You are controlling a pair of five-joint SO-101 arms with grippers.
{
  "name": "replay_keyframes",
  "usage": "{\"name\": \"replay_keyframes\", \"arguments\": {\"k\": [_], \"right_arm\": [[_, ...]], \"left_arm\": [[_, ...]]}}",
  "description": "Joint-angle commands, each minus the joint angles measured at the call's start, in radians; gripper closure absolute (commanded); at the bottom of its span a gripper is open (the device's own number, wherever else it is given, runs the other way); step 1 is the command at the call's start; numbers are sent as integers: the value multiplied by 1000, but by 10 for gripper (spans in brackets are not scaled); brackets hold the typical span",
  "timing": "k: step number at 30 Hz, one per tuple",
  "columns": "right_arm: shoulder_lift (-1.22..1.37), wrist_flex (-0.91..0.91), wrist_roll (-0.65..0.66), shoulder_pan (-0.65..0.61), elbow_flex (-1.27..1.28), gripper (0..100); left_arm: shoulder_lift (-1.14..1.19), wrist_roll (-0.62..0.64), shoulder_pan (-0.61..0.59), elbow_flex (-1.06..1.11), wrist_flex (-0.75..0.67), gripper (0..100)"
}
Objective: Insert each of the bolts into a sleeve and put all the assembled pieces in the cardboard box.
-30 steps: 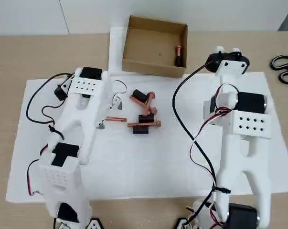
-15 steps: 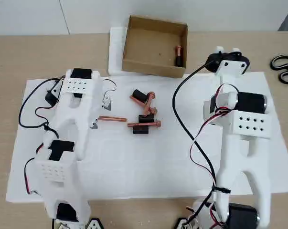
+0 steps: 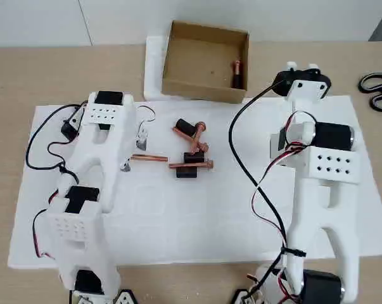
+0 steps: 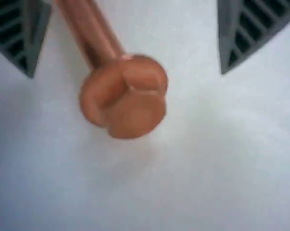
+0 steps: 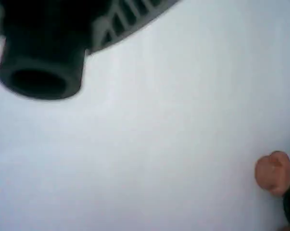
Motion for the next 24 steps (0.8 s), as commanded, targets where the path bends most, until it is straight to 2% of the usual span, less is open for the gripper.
{"name": "replay_keyframes", "arguments": {"k": [1,7,13,24], "right_arm": [[-36,-16,5,-1,-5,995],[-39,-16,5,-1,-5,995],[-39,-16,5,-1,-5,995],[-38,-16,5,-1,-5,995]], "left_arm": [[-8,6,-2,-2,-12,772],[-6,6,-2,-1,-23,780],[-6,6,-2,-1,-25,881],[133,-2,-2,-8,-63,889]]}}
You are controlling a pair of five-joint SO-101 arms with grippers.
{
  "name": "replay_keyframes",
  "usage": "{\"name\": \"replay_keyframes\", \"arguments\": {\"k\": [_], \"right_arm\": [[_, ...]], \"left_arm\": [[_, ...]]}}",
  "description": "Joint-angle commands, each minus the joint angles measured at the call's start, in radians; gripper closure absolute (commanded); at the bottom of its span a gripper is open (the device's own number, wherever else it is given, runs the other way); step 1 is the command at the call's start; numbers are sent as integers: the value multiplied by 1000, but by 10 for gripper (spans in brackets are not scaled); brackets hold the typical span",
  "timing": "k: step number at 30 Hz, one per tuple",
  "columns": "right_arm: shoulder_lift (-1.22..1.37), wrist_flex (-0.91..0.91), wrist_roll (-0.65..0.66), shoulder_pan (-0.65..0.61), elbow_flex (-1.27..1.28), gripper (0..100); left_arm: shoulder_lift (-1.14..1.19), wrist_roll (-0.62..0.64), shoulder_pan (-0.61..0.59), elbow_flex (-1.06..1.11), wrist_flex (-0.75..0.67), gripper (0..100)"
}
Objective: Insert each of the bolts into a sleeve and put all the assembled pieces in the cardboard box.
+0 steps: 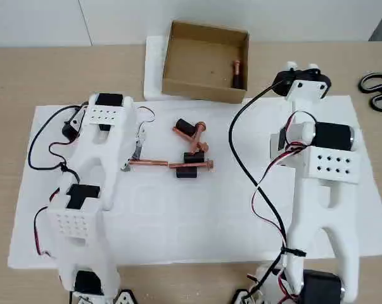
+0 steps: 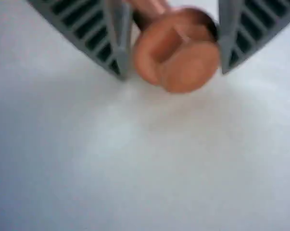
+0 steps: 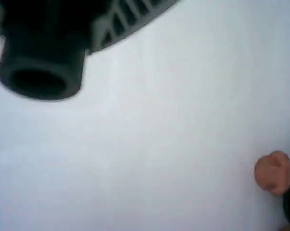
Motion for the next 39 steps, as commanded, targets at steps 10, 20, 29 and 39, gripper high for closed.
{"name": "replay_keyframes", "arguments": {"k": [10,20,29,39], "right_arm": [[-38,-31,5,-1,-5,995],[-38,-31,5,1,-5,995],[-41,-31,5,2,-5,995],[-44,-25,5,4,-5,995]], "left_arm": [[51,-5,26,-71,28,987],[48,-157,46,-160,86,993],[55,-724,-2,-337,140,993],[57,-1247,-8,-341,144,992]]}}
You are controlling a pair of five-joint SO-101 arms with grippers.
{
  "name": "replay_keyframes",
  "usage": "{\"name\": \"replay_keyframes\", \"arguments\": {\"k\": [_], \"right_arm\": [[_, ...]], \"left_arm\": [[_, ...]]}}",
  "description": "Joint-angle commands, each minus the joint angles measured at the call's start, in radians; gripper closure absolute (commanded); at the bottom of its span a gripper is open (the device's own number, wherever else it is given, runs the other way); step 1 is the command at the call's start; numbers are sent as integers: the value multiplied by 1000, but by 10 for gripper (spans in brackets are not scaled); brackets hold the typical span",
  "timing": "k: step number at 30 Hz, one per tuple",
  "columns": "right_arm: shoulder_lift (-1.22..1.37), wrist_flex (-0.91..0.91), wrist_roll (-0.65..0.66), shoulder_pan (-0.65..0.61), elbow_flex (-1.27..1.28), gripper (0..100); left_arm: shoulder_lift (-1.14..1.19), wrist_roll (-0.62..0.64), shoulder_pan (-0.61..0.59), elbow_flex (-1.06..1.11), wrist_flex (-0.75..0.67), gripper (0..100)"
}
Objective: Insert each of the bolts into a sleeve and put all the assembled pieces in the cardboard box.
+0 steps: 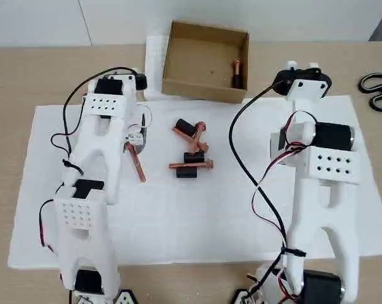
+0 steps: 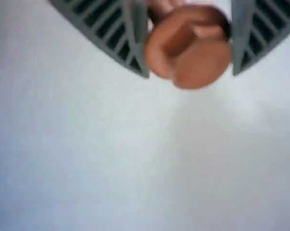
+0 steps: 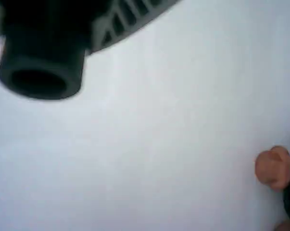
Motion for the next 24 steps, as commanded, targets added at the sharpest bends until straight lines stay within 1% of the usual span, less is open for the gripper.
{"name": "replay_keyframes", "arguments": {"k": [1,7,16,17,24], "right_arm": [[-44,-15,5,4,-5,995],[-45,-13,5,4,-5,995],[-45,-13,5,5,-5,995],[-45,-13,5,5,-5,995],[-44,-21,5,5,-5,995]], "left_arm": [[-12,-103,-5,-39,12,990],[-12,-112,-5,-39,29,872],[-12,-104,-5,-39,32,870],[-12,-95,-5,-39,34,870],[-14,83,28,-16,32,870]]}}
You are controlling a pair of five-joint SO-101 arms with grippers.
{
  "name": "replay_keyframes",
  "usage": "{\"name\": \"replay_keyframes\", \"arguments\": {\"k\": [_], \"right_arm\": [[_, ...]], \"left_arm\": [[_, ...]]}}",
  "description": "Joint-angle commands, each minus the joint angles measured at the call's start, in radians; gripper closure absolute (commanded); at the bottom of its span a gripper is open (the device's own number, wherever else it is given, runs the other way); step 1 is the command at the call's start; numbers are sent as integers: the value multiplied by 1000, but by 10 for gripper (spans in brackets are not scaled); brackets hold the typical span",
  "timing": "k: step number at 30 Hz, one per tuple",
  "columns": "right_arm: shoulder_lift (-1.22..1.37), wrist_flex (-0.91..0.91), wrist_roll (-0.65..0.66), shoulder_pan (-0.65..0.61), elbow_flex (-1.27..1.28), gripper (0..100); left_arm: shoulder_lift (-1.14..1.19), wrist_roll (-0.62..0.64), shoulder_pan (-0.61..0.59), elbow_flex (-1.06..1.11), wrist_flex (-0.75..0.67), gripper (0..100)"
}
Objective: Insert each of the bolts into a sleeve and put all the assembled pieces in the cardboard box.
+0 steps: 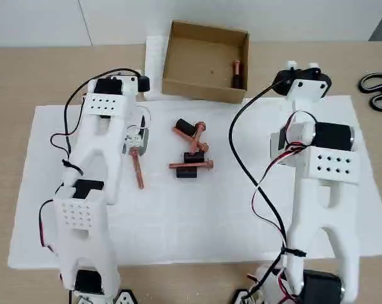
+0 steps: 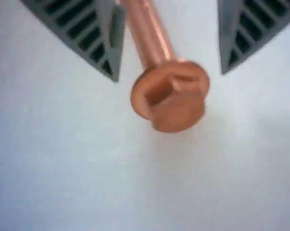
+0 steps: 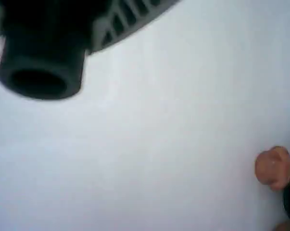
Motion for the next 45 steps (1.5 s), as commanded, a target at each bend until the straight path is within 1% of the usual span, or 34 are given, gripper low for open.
{"name": "replay_keyframes", "arguments": {"k": [1,6,8,11,16,30,32,35,41,45], "right_arm": [[-42,-22,5,5,-5,995],[-38,-24,5,5,-5,995],[-38,-36,6,5,-5,995],[-38,-44,6,7,-5,995],[-38,-44,6,5,-5,995],[-38,-42,6,5,-5,995],[-38,-42,6,5,-5,995],[-38,-42,6,5,-5,995],[-38,-42,6,5,-5,995],[-45,-35,12,4,-5,992]], "left_arm": [[-14,72,29,-12,8,870],[-14,173,37,13,8,872],[-18,190,38,22,8,890],[-15,192,37,31,8,915],[-14,192,34,62,2,918],[-12,192,35,170,-127,918],[-12,192,35,176,-140,933],[-12,192,37,173,-140,998],[-23,189,38,162,-133,994],[-23,187,38,88,-68,994]]}}
